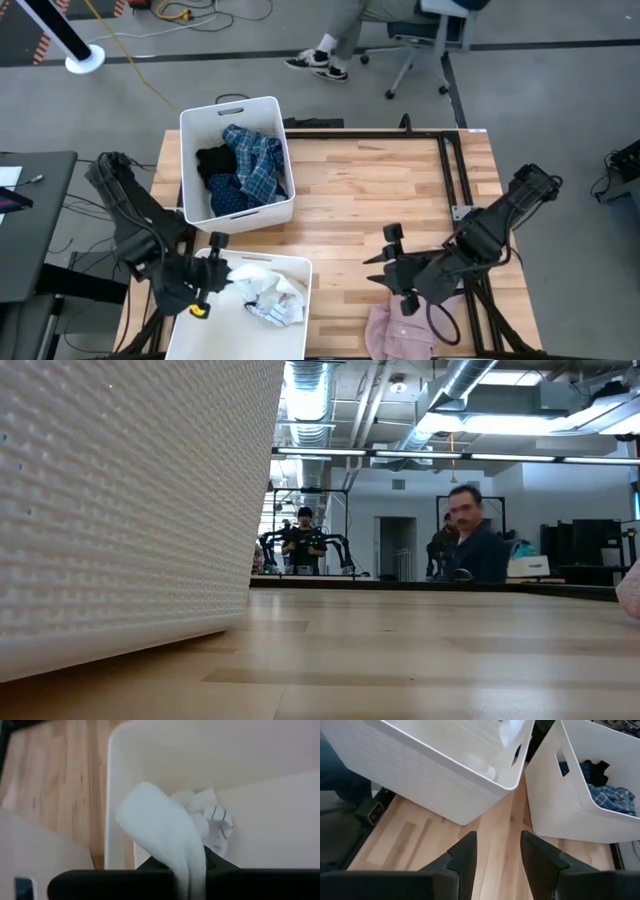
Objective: Sort clothes
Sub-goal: Put the white sock into the bottom white laundry organizer, then put the pink shirt into the top white laundry organizer
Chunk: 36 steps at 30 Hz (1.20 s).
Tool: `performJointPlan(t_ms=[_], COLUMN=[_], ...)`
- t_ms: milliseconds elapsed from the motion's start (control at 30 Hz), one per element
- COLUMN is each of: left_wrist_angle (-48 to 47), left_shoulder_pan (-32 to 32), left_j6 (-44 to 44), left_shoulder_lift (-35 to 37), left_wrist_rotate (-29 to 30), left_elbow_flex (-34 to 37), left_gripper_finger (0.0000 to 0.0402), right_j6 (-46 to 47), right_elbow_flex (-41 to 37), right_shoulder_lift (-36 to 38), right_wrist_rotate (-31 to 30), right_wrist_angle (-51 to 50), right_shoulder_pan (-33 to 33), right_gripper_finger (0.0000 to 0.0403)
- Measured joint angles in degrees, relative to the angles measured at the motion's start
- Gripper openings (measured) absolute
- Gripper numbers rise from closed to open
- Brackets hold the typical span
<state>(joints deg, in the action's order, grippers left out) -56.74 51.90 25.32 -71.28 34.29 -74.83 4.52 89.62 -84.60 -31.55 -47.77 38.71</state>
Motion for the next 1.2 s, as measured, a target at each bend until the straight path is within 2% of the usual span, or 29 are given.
performJointPlan(t_ms=[533, 633, 1000, 1200], left_wrist_angle=[0.0, 0.1, 0.6, 1.0], left_shoulder_pan=[0.0, 0.0, -0.6, -0.6], left_j6=[12.6, 14.4, 17.6, 17.4], left_shoulder_lift=[0.0, 0.0, 0.1, 0.1], left_wrist_rotate=[-7.3, -7.5, -7.3, -7.5], left_elbow_flex=[11.4, 12.8, 16.0, 16.0], left_gripper_finger=[0.0004, 0.0025, 0.0141, 0.0162], right_j6=[3.1, 3.2, 3.2, 3.1], right_elbow_flex=[0.0, 0.0, 0.0, 0.0], right_shoulder_lift=[0.0, 0.0, 0.0, 0.0], right_wrist_rotate=[0.0, 0.0, 0.0, 0.0], right_wrist_angle=[0.0, 0.0, 0.0, 0.0], right_shoulder_pan=[3.0, 2.9, 2.9, 2.9], right_gripper_finger=[0.0163, 0.0163, 0.0163, 0.0163])
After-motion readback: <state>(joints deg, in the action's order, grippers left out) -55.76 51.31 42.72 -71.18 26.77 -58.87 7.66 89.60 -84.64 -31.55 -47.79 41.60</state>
